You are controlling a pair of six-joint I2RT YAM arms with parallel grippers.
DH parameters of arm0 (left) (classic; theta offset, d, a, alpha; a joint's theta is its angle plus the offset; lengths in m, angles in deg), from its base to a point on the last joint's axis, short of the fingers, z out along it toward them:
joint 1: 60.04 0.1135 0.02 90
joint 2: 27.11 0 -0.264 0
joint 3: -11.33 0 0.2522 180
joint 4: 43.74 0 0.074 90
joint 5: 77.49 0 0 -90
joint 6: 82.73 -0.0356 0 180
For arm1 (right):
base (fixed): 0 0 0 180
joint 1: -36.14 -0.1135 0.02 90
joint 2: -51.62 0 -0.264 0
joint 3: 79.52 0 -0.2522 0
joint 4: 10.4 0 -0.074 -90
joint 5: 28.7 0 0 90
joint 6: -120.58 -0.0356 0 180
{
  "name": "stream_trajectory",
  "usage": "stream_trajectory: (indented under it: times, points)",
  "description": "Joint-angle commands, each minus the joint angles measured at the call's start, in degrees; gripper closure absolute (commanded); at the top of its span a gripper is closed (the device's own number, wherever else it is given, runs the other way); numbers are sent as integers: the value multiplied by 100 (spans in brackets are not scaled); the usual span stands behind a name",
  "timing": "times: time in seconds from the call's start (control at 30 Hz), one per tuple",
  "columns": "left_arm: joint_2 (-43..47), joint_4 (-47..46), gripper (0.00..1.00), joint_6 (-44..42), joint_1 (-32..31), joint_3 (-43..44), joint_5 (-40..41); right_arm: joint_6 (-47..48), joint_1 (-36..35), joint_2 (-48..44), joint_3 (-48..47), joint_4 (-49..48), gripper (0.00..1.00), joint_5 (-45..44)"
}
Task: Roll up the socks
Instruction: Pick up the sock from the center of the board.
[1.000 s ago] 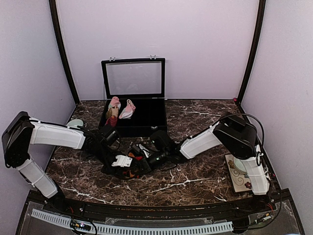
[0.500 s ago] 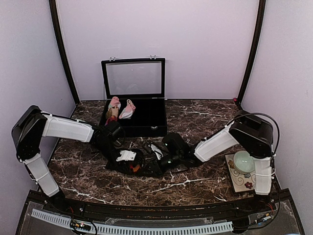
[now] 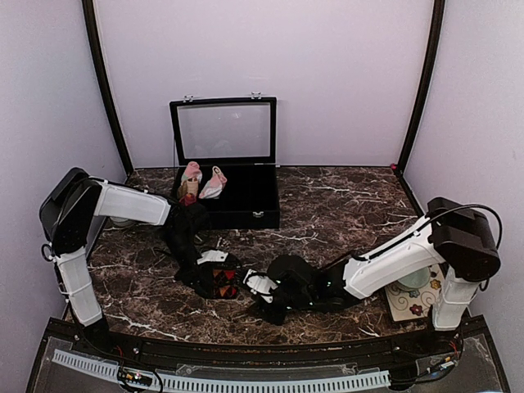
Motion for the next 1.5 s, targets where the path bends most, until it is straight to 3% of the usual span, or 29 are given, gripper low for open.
stream_trajectory:
  times: [0.0,0.13,0.43,1.0,1.2,1.4,1.43,1.47]
  points:
    - [-496,827,82,23,-15,146,107,1028,-445,300,-854,527,59,-770]
    - [-718,1003,82,61,64,387,9,1553,-818,599,-1360,708,60,-1191]
    - [-1271,1501,82,-50,187,892,-75,2458,-764,1175,-1968,591,60,-1547]
    - [-1431,1507,80,-26,188,1135,-28,2621,-356,1640,-2052,462,64,-1287]
    - [-1309,1473,62,-136,187,1109,-14,2389,-218,1946,-1960,495,70,-1253]
    - [-825,1093,55,123,191,1005,30,2149,-77,2014,-1798,526,80,-1005]
    - [-669,916,35,240,211,960,49,2121,-69,2012,-1668,562,82,-950]
    - [-484,749,27,420,269,903,48,2079,-68,2018,-1628,619,84,-891]
